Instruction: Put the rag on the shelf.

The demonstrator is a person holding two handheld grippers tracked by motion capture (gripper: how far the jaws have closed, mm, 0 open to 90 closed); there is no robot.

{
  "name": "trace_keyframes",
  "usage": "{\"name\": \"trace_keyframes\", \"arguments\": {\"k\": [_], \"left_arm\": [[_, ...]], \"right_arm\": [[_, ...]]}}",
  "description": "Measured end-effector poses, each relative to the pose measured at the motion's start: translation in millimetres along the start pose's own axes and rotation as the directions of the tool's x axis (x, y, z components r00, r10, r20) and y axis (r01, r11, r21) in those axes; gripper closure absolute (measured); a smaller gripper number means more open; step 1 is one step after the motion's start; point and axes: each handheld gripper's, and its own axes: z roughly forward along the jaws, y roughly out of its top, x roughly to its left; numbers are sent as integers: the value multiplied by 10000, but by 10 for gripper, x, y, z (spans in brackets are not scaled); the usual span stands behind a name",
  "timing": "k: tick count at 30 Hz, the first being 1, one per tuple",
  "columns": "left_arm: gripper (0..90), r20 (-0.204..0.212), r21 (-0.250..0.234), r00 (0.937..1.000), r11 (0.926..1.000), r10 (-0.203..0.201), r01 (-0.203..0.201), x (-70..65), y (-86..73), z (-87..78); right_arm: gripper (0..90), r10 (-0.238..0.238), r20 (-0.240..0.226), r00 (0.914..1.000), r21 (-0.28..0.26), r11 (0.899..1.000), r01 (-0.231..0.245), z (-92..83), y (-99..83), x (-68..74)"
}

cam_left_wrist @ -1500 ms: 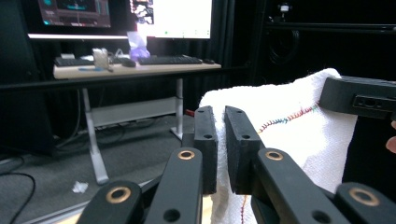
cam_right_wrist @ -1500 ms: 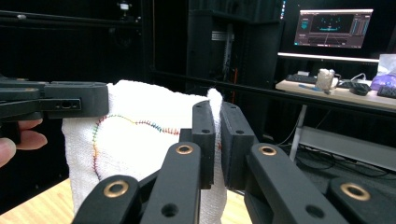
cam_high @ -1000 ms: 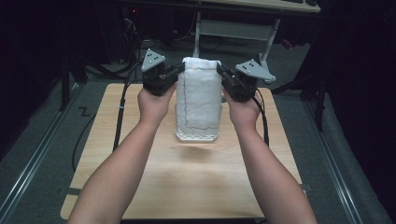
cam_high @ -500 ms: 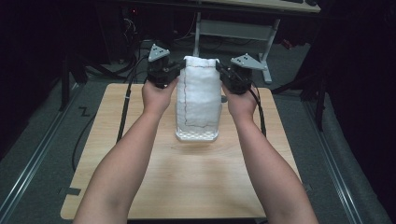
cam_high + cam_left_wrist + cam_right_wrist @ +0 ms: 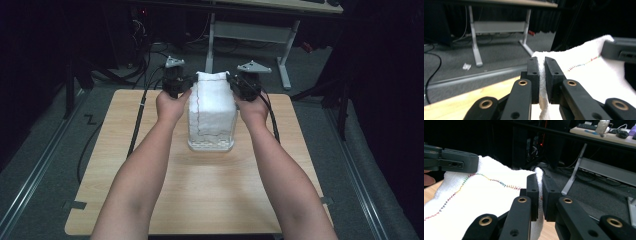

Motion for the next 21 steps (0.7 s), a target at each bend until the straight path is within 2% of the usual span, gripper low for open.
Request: {"name": "trace_keyframes", "arguments": {"k": [2, 4, 8, 9, 10, 12, 13, 18, 21], "left_arm": [[823, 237, 250, 9988, 9988, -422, 416, 58, -59, 27], [819, 328, 447, 9978, 9974, -584, 569, 115, -163, 37], [811, 244, 813, 9982, 9953, -557, 536, 145, -255, 57], [811, 256, 995, 9980, 9935, -573, 545, 155, -281, 66], [795, 135, 1373, 9990, 9897, -437, 415, 159, -321, 86], [792, 119, 1346, 9992, 9902, -390, 371, 160, -339, 81], [779, 118, 1308, 9987, 9903, -496, 476, 173, -352, 71], [741, -27, 854, 9940, 9904, -1090, 1088, 234, -325, -6], [733, -64, 605, 9949, 9931, -1002, 1004, 227, -289, -57]], "right_arm": [[853, -149, 66, 9999, 187, 9997, 147, 45, -44, 20], [847, -102, -16, 9999, 448, 9989, 102, 106, -136, 37], [840, -113, -97, 9999, 711, 9974, 120, 157, -222, 56], [837, -157, -132, 9998, 807, 9966, 167, 170, -246, 58], [827, 70, -265, 9996, 842, 9964, -47, 178, -282, 48], [815, 258, -316, 9992, 761, 9968, -233, 175, -291, 29], [747, 483, -268, 9985, 747, 9961, -461, 166, -285, 0], [735, 372, -71, 9993, 625, 9974, -367, 124, -246, -19], [724, 397, -76, 9992, 639, 9972, -391, 93, -213, -34]]}}
